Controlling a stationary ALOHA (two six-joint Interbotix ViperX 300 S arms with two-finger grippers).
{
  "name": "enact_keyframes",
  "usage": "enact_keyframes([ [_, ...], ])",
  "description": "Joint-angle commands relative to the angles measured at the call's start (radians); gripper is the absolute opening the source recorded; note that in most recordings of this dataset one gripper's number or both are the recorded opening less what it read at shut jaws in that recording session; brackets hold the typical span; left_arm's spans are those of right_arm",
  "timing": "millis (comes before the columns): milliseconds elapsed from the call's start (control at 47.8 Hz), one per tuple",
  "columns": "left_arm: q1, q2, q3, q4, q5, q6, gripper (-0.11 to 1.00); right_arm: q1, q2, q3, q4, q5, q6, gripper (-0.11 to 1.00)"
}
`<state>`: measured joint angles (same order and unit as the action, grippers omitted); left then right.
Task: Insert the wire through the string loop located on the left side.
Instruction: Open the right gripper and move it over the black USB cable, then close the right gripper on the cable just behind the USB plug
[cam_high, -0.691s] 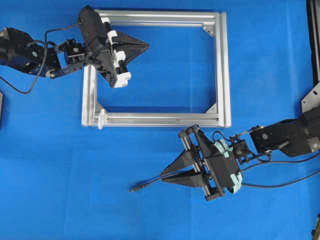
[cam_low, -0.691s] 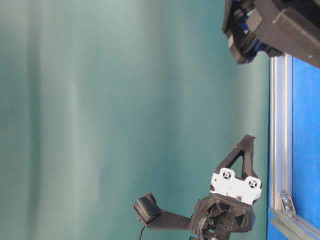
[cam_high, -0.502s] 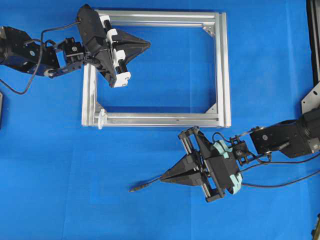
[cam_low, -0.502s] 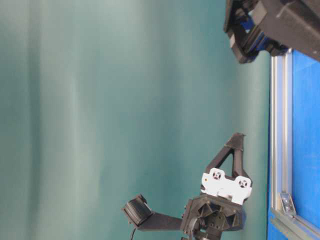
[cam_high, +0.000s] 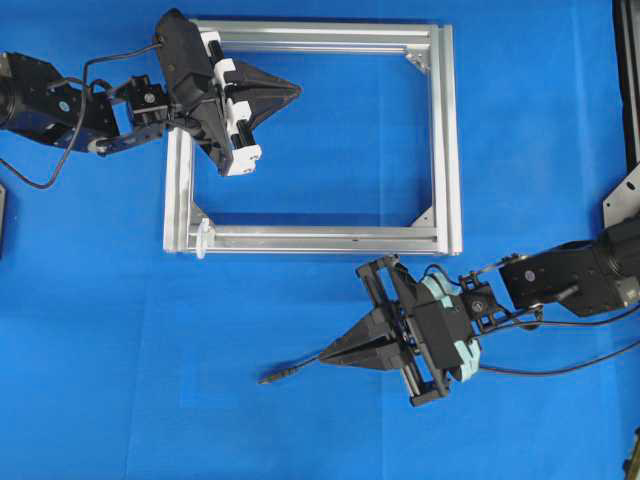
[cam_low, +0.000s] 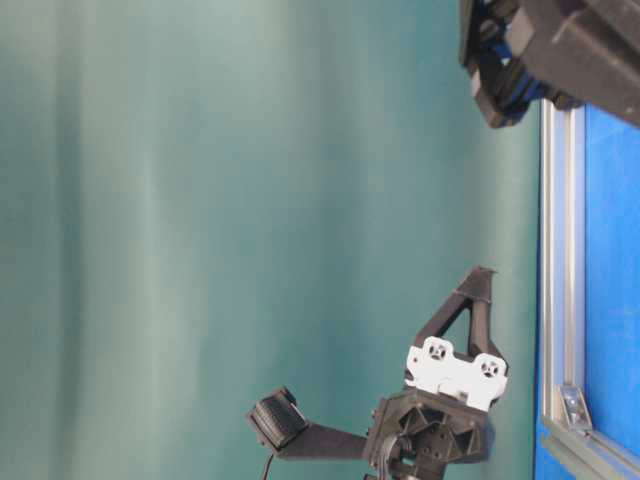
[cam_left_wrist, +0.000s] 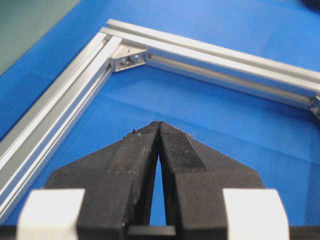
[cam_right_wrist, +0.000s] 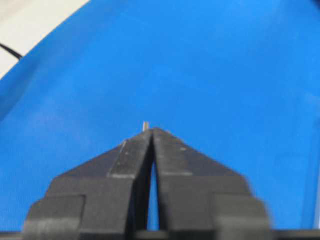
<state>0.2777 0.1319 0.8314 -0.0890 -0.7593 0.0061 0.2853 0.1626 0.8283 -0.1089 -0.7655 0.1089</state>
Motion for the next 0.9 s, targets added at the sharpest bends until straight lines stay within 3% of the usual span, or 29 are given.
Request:
enact_keyframes([
  [0, 0.0, -0.031, -0.011, 0.005, -0.005, 0.0, 0.0, 0.011, -0.031, -0.017, 0.002, -0.003, 0.014, 0.13],
  [251, 0.0, -0.031, -0.009, 0.005, 0.003, -0.003, 0.0, 0.014, -0.02, -0.025, 0.003, 0.003, 0.034, 0.83],
  [293, 0.0, -0.031, -0.009, 0.003, 0.002, -0.005, 0.0, 0.014, -0.017, -0.025, 0.005, 0.003, 0.034, 0.9],
  [377, -0.002, -0.031, -0.011, 0.003, 0.002, -0.005, 0.0, 0.014, -0.006, -0.025, 0.014, 0.003, 0.034, 0.86],
  [691, 0.0, -0.028, -0.015, 0.003, 0.002, -0.005, 0.0, 0.015, 0.137, -0.075, 0.083, -0.002, 0.035, 0.89],
  [879, 0.0, -0.028, -0.014, 0.005, 0.003, -0.005, 0.0, 0.014, 0.209, -0.121, 0.091, 0.003, 0.035, 0.89],
])
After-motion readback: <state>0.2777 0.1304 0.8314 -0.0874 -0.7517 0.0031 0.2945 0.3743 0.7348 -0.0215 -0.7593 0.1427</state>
